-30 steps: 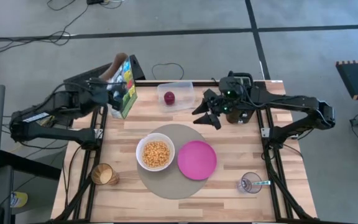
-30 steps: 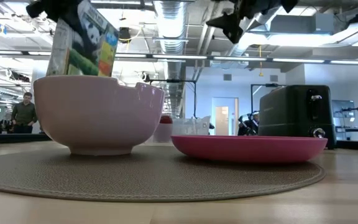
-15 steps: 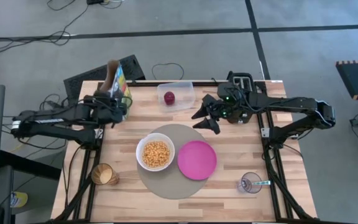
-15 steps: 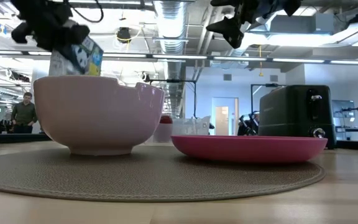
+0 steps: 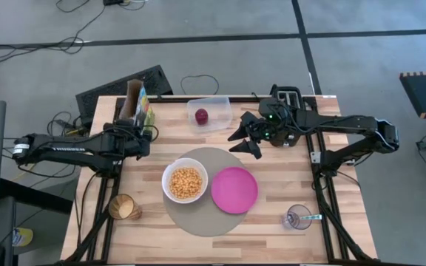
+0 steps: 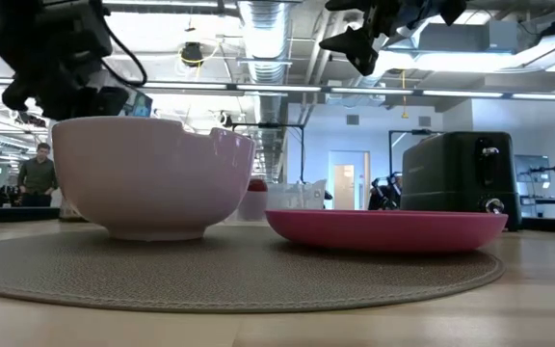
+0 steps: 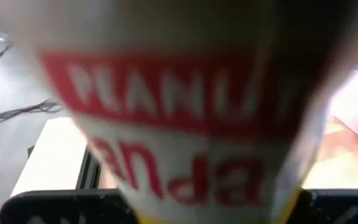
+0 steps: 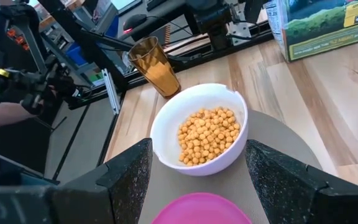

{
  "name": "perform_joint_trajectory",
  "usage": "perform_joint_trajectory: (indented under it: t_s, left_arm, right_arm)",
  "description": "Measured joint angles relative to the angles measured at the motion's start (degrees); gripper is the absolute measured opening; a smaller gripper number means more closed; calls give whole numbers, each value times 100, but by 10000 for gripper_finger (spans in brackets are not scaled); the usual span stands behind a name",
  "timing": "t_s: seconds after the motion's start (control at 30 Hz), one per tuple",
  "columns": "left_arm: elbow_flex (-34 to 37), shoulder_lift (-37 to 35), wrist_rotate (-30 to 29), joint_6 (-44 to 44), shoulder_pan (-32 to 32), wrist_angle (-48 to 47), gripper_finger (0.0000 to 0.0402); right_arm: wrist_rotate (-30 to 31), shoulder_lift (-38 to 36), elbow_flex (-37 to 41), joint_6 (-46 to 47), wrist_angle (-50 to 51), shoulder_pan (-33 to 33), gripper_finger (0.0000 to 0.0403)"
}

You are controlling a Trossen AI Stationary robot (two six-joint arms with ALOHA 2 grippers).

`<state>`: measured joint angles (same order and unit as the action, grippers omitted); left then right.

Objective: Arrange a breakfast setting

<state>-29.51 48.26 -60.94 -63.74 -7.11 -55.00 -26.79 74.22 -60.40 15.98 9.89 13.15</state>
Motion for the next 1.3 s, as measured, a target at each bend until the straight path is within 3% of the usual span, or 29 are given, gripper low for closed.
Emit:
perform_joint_trajectory:
  t_s: [0.37, 0.87, 1.07, 1.3]
  left_arm:
    - [-219, 7, 411, 190, -3, -75, 72]
    - [-363, 4, 1025, 278, -2, -305, 215]
    - [-864, 10, 1268, 260, -2, -1061, 229]
    - [-1101, 7, 1940, 253, -2, -1415, 229]
  right_arm:
    - [122, 0, 0, 51, 0, -4, 286]
    - [136, 0, 0, 64, -4, -4, 285]
    - [136, 0, 0, 62, -4, -4, 285]
    - [136, 0, -2, 20, -4, -4, 285]
